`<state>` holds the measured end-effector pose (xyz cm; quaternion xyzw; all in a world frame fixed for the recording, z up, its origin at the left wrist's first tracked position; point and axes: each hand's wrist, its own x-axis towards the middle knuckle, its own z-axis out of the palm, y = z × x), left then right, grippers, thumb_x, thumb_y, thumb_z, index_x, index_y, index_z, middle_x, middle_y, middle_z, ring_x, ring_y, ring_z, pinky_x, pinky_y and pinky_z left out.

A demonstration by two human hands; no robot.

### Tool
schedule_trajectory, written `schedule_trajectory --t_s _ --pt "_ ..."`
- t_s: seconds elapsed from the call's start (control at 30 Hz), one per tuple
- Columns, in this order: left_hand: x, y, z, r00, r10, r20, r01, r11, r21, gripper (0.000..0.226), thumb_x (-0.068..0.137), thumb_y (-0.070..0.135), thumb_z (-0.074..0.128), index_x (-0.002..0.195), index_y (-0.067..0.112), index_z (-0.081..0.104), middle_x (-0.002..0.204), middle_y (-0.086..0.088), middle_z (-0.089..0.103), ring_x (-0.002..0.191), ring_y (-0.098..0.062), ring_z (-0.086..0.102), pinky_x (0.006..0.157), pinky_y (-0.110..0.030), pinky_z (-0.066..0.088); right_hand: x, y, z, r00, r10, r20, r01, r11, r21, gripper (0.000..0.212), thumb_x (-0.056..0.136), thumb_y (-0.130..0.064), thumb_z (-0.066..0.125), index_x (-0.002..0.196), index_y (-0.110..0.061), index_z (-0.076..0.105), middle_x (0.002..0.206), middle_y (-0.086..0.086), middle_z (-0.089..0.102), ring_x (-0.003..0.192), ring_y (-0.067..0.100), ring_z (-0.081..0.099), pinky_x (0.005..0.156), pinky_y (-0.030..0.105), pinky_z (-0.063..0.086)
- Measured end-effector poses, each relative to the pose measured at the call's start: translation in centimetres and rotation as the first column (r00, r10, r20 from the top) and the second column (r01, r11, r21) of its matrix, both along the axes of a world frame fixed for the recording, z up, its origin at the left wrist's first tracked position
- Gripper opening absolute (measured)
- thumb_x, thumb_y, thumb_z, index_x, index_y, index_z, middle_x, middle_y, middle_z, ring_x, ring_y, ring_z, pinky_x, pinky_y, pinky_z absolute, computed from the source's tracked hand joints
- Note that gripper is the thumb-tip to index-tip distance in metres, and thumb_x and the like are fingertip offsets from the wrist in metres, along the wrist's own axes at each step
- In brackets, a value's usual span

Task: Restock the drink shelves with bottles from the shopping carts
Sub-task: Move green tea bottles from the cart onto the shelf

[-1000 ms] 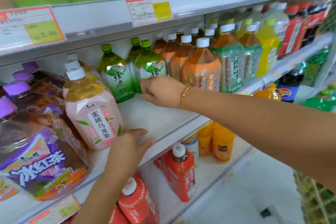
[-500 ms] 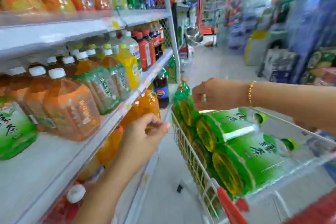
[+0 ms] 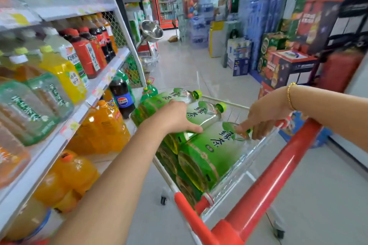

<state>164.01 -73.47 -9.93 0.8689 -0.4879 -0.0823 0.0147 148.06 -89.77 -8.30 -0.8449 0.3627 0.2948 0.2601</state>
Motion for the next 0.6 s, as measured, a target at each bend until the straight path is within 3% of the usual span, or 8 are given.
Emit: schedule_trajectory --t_s 0.1,0.17,0.33,0.6 --pt "0.1 -1.3 2.0 0.999 0.007 -0.031 -0.003 0.995 0.102 0.081 0.067 0.062 0.071 0.120 0.002 0.054 0.123 -0.016 0.058 0.097 -0.028 0.056 0.082 -0.033 0.045 0.7 -0.7 -0.6 0.995 -0.101 -0.001 0.099 0.971 0.219 0.027 0.087 -0.036 0.061 0.090 -0.009 0.064 0.108 0.016 0.064 0.081 0.017 0.066 0.055 0.018 0.054" --pt "0.1 -2.2 3.4 0.998 0.022 -0.051 -0.014 0.988 0.154 0.082 0.071 0.060 0.069 0.121 -0.002 0.052 0.123 -0.018 0.058 0.084 -0.028 0.055 0.074 -0.032 0.043 1.1 -1.0 -1.1 0.980 -0.198 0.023 0.181 0.931 0.317 0.020 0.087 -0.023 0.063 0.087 -0.003 0.066 0.094 0.016 0.068 0.076 0.021 0.068 0.060 0.022 0.056" --pt "-0.9 -3.1 2.7 0.999 0.035 -0.037 -0.026 0.977 0.210 0.090 0.072 0.057 0.070 0.137 0.002 0.041 0.140 -0.013 0.046 0.117 -0.031 0.052 0.088 -0.035 0.044 1.4 -1.7 -1.2 0.974 -0.226 0.007 0.200 0.877 0.436 0.014 0.074 -0.018 0.070 0.074 -0.005 0.075 0.078 0.008 0.068 0.067 0.016 0.056 0.062 0.023 0.054" --pt "1.7 -2.6 3.0 0.921 0.229 -0.315 -0.186 0.969 0.161 0.095 0.067 0.048 0.078 0.140 0.005 0.034 0.144 -0.015 0.041 0.118 -0.029 0.050 0.099 -0.041 0.046 1.1 -1.7 -0.5 0.918 -0.378 0.120 0.263 0.807 0.529 0.016 0.062 -0.011 0.073 0.074 -0.001 0.070 0.080 0.008 0.061 0.068 0.015 0.047 0.053 0.021 0.055"
